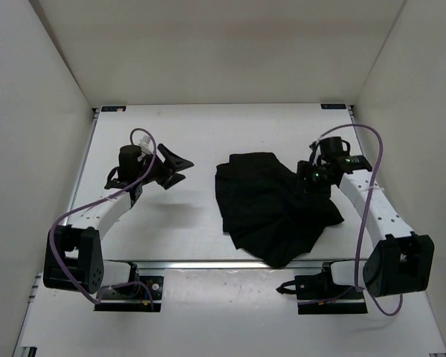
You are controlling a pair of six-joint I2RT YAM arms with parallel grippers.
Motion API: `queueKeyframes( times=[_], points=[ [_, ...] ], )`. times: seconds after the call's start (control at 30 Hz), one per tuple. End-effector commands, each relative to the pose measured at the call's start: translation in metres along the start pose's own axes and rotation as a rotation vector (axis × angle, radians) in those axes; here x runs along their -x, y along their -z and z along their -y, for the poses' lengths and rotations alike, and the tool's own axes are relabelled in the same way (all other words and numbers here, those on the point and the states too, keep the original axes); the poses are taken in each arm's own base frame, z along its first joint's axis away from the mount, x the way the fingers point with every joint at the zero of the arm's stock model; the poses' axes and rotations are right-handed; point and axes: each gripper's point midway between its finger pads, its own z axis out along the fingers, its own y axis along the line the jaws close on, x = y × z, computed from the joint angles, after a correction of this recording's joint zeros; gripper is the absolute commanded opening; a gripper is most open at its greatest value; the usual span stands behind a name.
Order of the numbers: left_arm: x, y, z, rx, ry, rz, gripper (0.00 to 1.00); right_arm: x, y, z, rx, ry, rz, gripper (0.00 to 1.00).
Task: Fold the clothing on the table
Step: Move the skirt to the center of the board, then flatten the skirt out
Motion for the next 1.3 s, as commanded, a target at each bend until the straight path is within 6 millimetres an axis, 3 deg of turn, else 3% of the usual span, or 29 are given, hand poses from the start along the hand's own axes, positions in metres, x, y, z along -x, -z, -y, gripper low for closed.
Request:
queueKeyframes(
  times=[0.0,0.07,0.17,0.2,0.23,0.3,0.43,0.5,0.53,0.57,0.6,0.63,0.73,0.83,0.9,0.97,1.0,1.03,1.07,1.1,1.13,1.17,1.23,1.27],
  points=[
    [-0.008,-0.005,0.019,-0.109,0.003,-0.029,0.74,0.052,-0.005,-0.048,0.094,0.13,0.148,0.53],
    [-0.011,-0.013,0.022,-0.131,0.026,-0.041,0.0,0.058,-0.022,-0.085,0.142,0.204,0.122,0.54],
    [-0.016,-0.026,0.021,-0.105,0.02,-0.069,0.0,0.06,-0.05,-0.109,0.142,0.272,0.096,0.56],
    [-0.018,-0.033,0.021,-0.085,-0.015,-0.081,0.16,0.057,-0.057,-0.119,0.154,0.306,0.095,0.56],
    [-0.02,-0.038,0.013,-0.037,-0.024,-0.085,0.37,0.058,-0.067,-0.129,0.169,0.351,0.101,0.59],
    [-0.021,-0.044,0.015,-0.038,-0.029,-0.096,0.35,0.065,-0.091,-0.137,0.147,0.447,0.14,0.69],
    [-0.025,-0.044,-0.005,-0.028,0.053,-0.107,0.37,0.059,-0.127,-0.148,0.142,0.584,0.124,0.74],
    [-0.023,-0.041,-0.016,0.001,0.057,-0.099,0.38,0.058,-0.141,-0.144,0.127,0.593,0.077,0.74],
    [-0.025,-0.039,-0.019,0.009,0.051,-0.099,0.39,0.053,-0.149,-0.142,0.12,0.593,0.036,0.69],
    [-0.02,-0.036,-0.025,0.028,0.06,-0.085,0.39,0.051,-0.154,-0.146,0.137,0.598,0.014,0.58],
    [-0.013,-0.032,-0.031,0.039,0.066,-0.063,0.4,0.045,-0.153,-0.151,0.178,0.6,-0.013,0.39],
    [-0.007,-0.028,-0.036,0.057,0.066,-0.043,0.4,0.041,-0.151,-0.157,0.199,0.606,-0.03,0.0],
    [0.009,-0.014,-0.047,0.098,0.071,0.01,0.4,0.026,-0.123,-0.202,0.412,0.619,-0.069,0.0],
    [0.017,-0.007,-0.048,0.133,0.038,0.011,0.41,0.001,-0.085,-0.221,0.532,0.618,-0.11,0.0],
    [0.018,-0.009,-0.046,0.171,-0.008,0.002,0.41,-0.024,-0.063,-0.213,0.578,0.64,-0.15,0.0],
    [0.014,-0.012,-0.046,0.22,-0.053,-0.026,0.3,-0.057,-0.05,-0.183,0.548,0.625,-0.201,0.0],
    [0.014,-0.019,-0.039,0.229,-0.11,-0.032,0.25,-0.058,-0.05,-0.17,0.532,0.603,-0.202,0.0],
    [0.01,-0.024,-0.033,0.246,-0.159,-0.047,0.33,-0.064,-0.048,-0.156,0.532,0.579,-0.207,0.0],
    [-0.003,-0.033,-0.037,0.275,-0.187,-0.09,0.49,-0.069,-0.046,-0.146,0.528,0.556,-0.2,0.0],
    [-0.007,-0.041,-0.039,0.285,-0.192,-0.11,0.54,-0.073,-0.049,-0.134,0.515,0.53,-0.21,0.0],
    [-0.015,-0.047,-0.037,0.28,-0.214,-0.135,0.61,-0.072,-0.046,-0.131,0.525,0.519,-0.205,0.0],
    [-0.026,-0.054,-0.038,0.273,-0.206,-0.169,0.76,-0.074,-0.047,-0.128,0.521,0.507,-0.205,0.01],
    [-0.04,-0.065,-0.044,0.269,-0.192,-0.218,0.79,-0.075,-0.049,-0.126,0.502,0.523,-0.203,0.0],
    [-0.054,-0.068,-0.046,0.267,-0.183,-0.263,0.86,-0.078,-0.052,-0.125,0.499,0.521,-0.218,0.0]
  ],
)
